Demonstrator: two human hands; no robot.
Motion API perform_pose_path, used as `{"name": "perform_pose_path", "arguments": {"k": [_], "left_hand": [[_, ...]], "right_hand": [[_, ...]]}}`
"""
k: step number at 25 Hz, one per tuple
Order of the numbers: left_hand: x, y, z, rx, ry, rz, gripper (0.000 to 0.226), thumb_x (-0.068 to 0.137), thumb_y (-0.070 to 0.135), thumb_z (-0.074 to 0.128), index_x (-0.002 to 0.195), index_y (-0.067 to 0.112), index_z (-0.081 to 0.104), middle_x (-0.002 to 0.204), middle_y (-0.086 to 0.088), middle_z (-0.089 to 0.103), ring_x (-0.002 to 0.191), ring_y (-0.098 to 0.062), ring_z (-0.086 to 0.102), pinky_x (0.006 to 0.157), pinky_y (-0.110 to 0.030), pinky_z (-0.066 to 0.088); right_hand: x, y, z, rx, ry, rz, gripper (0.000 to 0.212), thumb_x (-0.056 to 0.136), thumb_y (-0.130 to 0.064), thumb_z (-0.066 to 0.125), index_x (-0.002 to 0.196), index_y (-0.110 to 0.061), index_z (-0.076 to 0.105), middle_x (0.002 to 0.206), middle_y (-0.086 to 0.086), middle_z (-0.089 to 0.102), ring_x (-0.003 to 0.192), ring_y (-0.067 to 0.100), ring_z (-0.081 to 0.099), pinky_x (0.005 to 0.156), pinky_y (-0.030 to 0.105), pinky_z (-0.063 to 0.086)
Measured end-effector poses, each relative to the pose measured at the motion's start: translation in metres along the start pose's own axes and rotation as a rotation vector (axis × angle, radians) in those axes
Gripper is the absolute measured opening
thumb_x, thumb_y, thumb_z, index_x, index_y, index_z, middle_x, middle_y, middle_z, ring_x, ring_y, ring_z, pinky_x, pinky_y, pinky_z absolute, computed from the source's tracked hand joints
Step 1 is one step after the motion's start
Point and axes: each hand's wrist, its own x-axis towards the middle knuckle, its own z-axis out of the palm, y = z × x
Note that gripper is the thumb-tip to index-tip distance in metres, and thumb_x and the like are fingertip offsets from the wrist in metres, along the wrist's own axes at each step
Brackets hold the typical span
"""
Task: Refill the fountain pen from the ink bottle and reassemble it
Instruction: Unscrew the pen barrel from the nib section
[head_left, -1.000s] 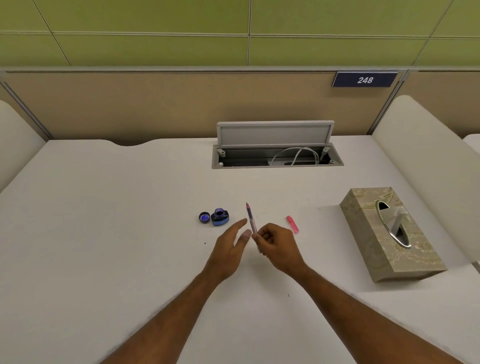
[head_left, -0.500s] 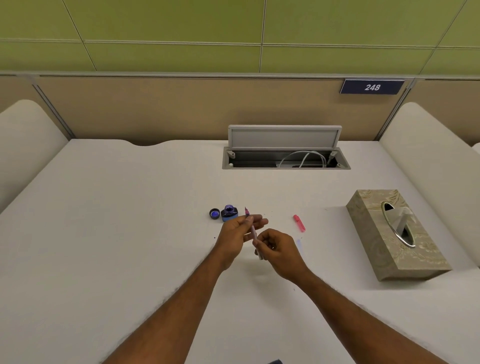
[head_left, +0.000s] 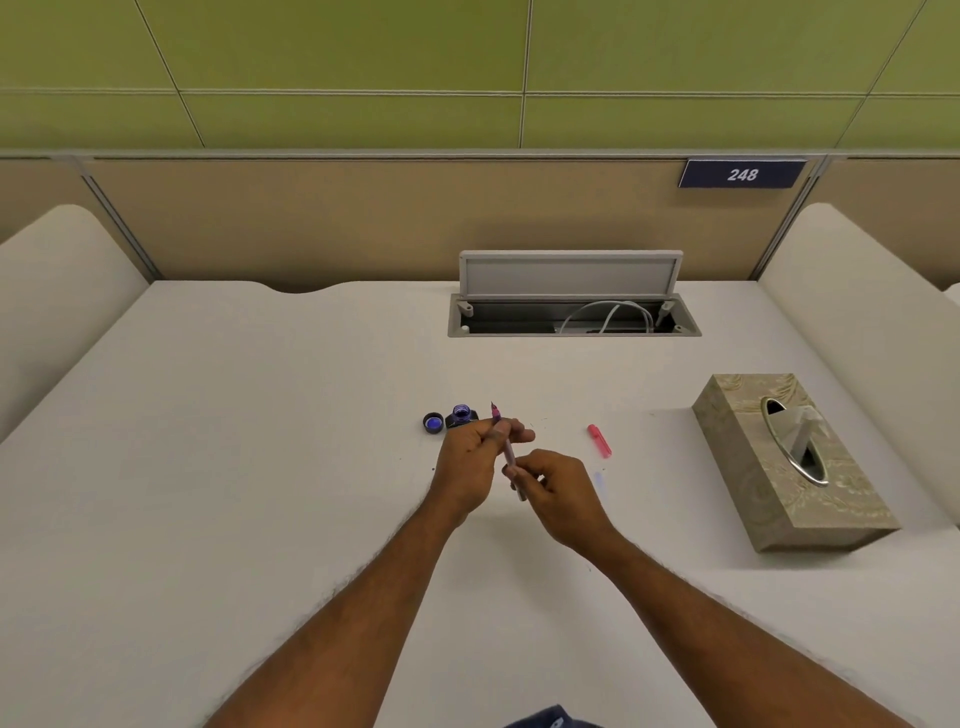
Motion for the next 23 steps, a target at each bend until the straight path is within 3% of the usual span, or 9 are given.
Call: {"name": "perform_pose_path", "arguments": {"k": [4, 7, 11, 14, 19, 23], "left_hand": [[-0.002, 0.003, 0.001, 0.067, 0.027, 0.026, 0.028, 0.1, 0.025, 0.048, 0.101, 0.016, 0.073, 0.104, 0.006, 0.073, 0.106, -0.005, 0.062, 0.093, -0.016, 0.04], [-0.001, 0.004, -0.001, 0.051, 0.01, 0.021, 0.029, 0.099, 0.025, 0.049, 0.104, 0.013, 0.074, 0.105, 0.006, 0.074, 0.108, -0.005, 0.063, 0.096, -0.02, 0.041], [0.0, 0.007, -0.003, 0.037, 0.002, 0.01, 0.028, 0.098, 0.028, 0.05, 0.104, 0.014, 0.074, 0.105, 0.006, 0.074, 0.107, -0.012, 0.065, 0.097, -0.028, 0.047], [-0.003, 0.01, -0.002, 0.027, 0.005, -0.009, 0.028, 0.097, 0.029, 0.052, 0.104, 0.013, 0.074, 0.104, 0.005, 0.074, 0.096, -0.012, 0.066, 0.087, -0.025, 0.049], [-0.005, 0.015, -0.002, 0.042, 0.075, -0.033, 0.025, 0.091, 0.033, 0.062, 0.099, 0.014, 0.076, 0.096, 0.003, 0.076, 0.097, -0.008, 0.067, 0.082, -0.018, 0.047], [-0.006, 0.02, 0.001, 0.022, 0.105, -0.065, 0.03, 0.084, 0.033, 0.07, 0.098, 0.008, 0.076, 0.081, 0.002, 0.072, 0.082, -0.007, 0.065, 0.073, -0.018, 0.045]], "right_hand": [[0.001, -0.004, -0.003, -0.014, 0.053, 0.025, 0.015, 0.083, -0.034, 0.072, 0.082, -0.019, 0.074, 0.067, -0.013, 0.066, 0.064, 0.006, 0.061, 0.066, 0.027, 0.051], [0.001, -0.007, -0.006, 0.069, 0.052, 0.085, 0.022, 0.077, -0.039, 0.077, 0.078, -0.018, 0.07, 0.067, -0.008, 0.068, 0.065, 0.008, 0.064, 0.063, 0.023, 0.051], [-0.002, -0.017, -0.01, 0.393, -0.127, 0.156, 0.024, 0.096, -0.033, 0.055, 0.093, -0.015, 0.071, 0.083, 0.007, 0.074, 0.074, 0.023, 0.069, 0.075, 0.036, 0.055], [-0.004, -0.024, -0.012, 0.52, -0.154, 0.19, 0.03, 0.101, -0.027, 0.045, 0.101, -0.01, 0.07, 0.088, 0.012, 0.075, 0.077, 0.023, 0.07, 0.077, 0.034, 0.055], [-0.003, -0.026, -0.012, 0.531, -0.047, 0.2, 0.019, 0.093, -0.019, 0.062, 0.097, -0.001, 0.063, 0.085, 0.015, 0.074, 0.073, 0.024, 0.07, 0.073, 0.034, 0.057], [-0.003, -0.028, -0.013, 0.553, -0.052, 0.212, 0.022, 0.09, -0.018, 0.066, 0.099, -0.004, 0.053, 0.08, 0.018, 0.07, 0.062, 0.02, 0.063, 0.063, 0.03, 0.053]]}}
